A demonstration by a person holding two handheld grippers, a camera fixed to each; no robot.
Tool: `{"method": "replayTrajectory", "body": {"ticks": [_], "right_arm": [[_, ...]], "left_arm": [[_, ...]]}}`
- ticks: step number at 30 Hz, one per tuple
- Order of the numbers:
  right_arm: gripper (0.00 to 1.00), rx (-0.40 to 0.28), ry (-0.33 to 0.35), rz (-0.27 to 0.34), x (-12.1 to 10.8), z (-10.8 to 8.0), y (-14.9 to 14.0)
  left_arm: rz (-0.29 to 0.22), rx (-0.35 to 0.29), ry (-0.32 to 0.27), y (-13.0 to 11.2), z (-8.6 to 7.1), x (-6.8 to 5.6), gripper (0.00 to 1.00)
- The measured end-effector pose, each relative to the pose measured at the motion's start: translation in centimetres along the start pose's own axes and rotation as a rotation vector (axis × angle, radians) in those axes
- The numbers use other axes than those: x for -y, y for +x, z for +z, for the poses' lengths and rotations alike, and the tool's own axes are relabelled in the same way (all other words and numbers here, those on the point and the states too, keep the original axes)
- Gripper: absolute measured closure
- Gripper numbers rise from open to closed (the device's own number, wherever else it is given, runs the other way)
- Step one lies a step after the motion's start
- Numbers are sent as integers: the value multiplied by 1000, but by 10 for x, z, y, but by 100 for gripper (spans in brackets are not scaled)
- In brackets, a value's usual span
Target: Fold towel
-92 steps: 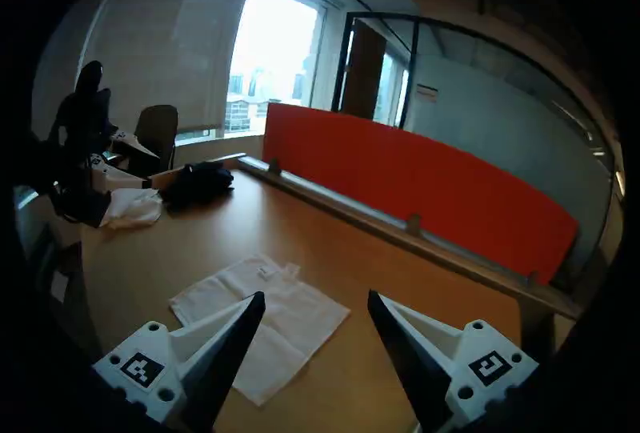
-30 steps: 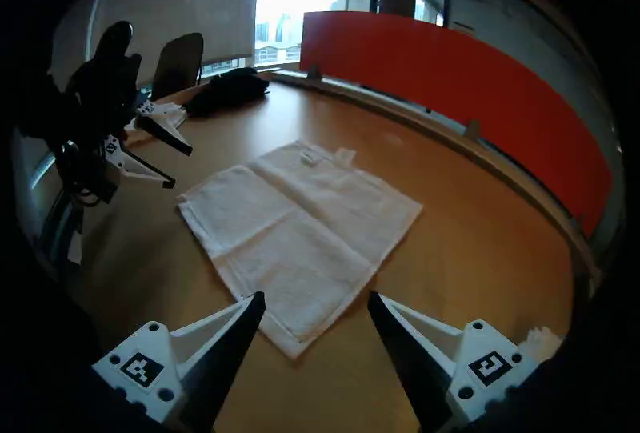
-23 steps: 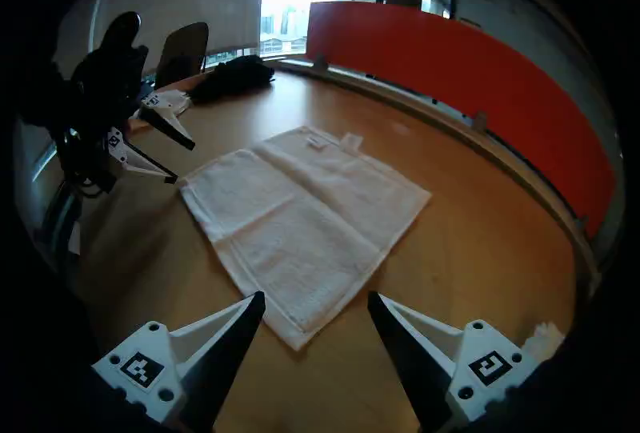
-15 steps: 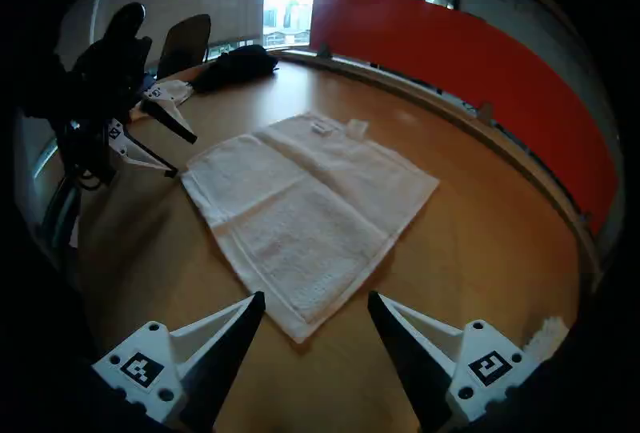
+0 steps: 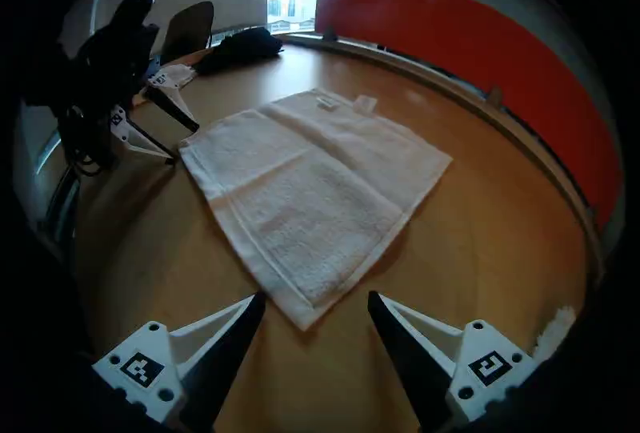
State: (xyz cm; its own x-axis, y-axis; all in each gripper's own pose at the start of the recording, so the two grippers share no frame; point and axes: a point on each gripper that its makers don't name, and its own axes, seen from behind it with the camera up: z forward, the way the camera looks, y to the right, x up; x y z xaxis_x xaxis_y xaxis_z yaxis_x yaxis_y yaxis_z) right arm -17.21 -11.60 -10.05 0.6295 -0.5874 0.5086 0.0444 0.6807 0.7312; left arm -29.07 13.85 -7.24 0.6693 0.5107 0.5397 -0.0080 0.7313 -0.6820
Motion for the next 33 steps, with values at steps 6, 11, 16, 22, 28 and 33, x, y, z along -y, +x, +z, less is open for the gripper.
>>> {"method": "replayTrajectory", "body": {"ticks": [6,11,16,22,28,33], "right_arm": [[4,2,23,5,3,5,-1],[9,1,38,17,4,5,-3],[17,1,45,10,6,4,-2],[25,-4,48,11,8,2,-3],[42,-6,46,16,7,2,-3],[58,-8,46,17,7,2,-3]], "left_arm": [[8,-6,-6,1,1,0,8],[3,-8,-4,1,1,-1,9],[1,-4,-2,1,1,-2,9],[1,6,-2,1,1,-5,19],[-1,12,-2,2,0,-7,24],[-4,18,0,3,1,-8,44]]}}
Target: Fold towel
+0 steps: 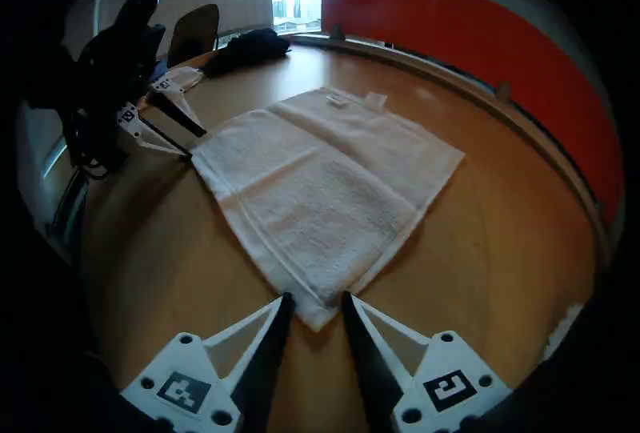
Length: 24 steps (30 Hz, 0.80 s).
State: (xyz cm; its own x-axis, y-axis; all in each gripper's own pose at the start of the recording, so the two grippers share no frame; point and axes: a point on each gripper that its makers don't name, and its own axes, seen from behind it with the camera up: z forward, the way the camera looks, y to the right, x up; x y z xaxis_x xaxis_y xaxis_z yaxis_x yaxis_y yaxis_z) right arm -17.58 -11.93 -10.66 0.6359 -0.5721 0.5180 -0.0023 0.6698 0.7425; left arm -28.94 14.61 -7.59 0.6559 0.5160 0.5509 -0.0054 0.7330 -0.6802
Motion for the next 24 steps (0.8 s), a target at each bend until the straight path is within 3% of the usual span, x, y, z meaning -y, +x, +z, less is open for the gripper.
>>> {"method": "replayTrajectory", "body": {"ticks": [3,7,15,24], "right_arm": [[70,0,0,0,-1,1,0],[79,1,4,-3,0,1,1],[84,-5,5,6,1,1,5],[85,-22,-16,19,-7,-5,13]], "left_arm": [[-3,3,2,1,0,0,49],[-14,7,10,2,1,1,64],[-35,8,13,3,1,2,79],[-74,4,-5,8,0,-4,81]]}}
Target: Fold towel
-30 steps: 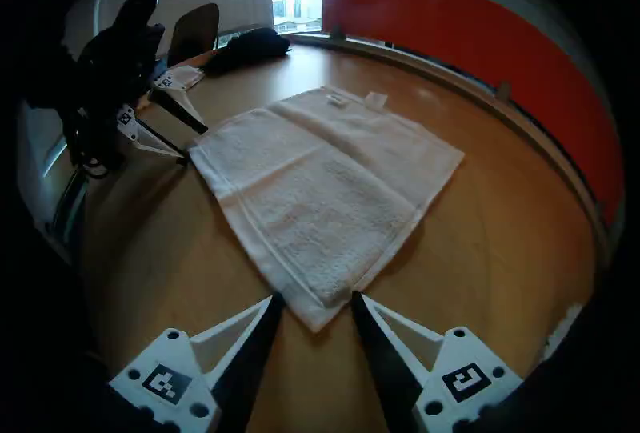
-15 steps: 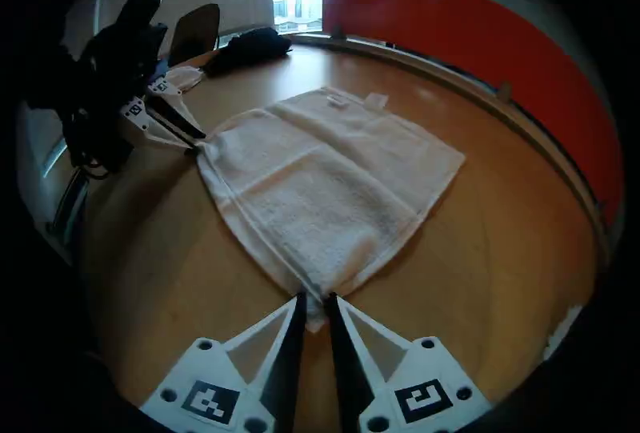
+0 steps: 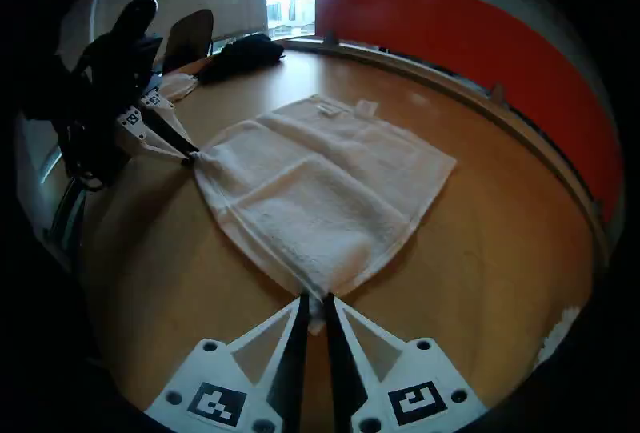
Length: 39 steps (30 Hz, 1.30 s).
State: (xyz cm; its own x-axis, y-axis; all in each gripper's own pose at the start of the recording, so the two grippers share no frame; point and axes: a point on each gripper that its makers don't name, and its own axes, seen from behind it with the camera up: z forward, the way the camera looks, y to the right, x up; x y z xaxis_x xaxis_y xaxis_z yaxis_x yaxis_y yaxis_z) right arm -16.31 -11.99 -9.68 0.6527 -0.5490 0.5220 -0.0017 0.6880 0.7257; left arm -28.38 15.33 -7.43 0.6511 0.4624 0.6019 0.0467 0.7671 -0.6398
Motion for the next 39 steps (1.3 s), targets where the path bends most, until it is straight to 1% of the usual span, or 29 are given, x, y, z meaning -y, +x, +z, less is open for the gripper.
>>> {"method": "replayTrajectory", "body": {"ticks": [4,11,20,29,39], "right_arm": [[85,-18,-4,5,-2,-5,8],[85,-54,-13,-1,-3,-14,27],[85,-96,-20,-23,-1,-38,54],[85,-131,-27,-23,-1,-63,77],[85,-147,-21,-30,5,-87,90]], "left_arm": [[-12,-9,-1,6,-4,-1,81],[-16,-15,-1,18,-17,0,81],[-45,-35,0,40,-39,2,81],[-68,-57,4,60,-66,-4,81],[-86,-64,1,67,-89,-11,81]]}}
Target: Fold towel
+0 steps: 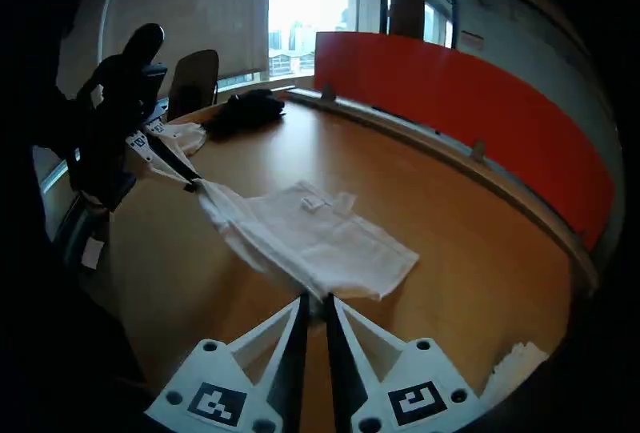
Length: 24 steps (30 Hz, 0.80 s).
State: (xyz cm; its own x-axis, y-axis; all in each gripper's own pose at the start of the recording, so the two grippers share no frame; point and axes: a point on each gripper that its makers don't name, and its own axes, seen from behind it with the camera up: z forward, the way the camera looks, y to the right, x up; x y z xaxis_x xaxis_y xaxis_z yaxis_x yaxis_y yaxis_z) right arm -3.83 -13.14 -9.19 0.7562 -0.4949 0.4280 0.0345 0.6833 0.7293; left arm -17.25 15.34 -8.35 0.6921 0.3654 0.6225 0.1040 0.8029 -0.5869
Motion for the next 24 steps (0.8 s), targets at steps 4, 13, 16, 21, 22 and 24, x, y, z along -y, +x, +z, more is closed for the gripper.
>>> {"method": "replayTrajectory", "body": {"ticks": [4,13,16,21,22,24], "right_arm": [[85,-1,1,-3,2,-7,3],[85,-4,3,-2,5,-18,9],[86,-6,6,-4,7,-22,11],[85,-6,15,-4,9,-28,13],[85,-6,16,-5,10,-29,13],[85,-5,18,-6,11,-30,13]], "left_arm": [[-7,-2,-2,3,-8,-3,81],[-12,-6,-7,10,-23,-12,81],[-11,-6,-9,11,-27,-14,81],[-12,-3,-15,12,-32,-17,81],[-12,-3,-16,12,-33,-17,81],[-12,-2,-16,12,-33,-17,81]]}}
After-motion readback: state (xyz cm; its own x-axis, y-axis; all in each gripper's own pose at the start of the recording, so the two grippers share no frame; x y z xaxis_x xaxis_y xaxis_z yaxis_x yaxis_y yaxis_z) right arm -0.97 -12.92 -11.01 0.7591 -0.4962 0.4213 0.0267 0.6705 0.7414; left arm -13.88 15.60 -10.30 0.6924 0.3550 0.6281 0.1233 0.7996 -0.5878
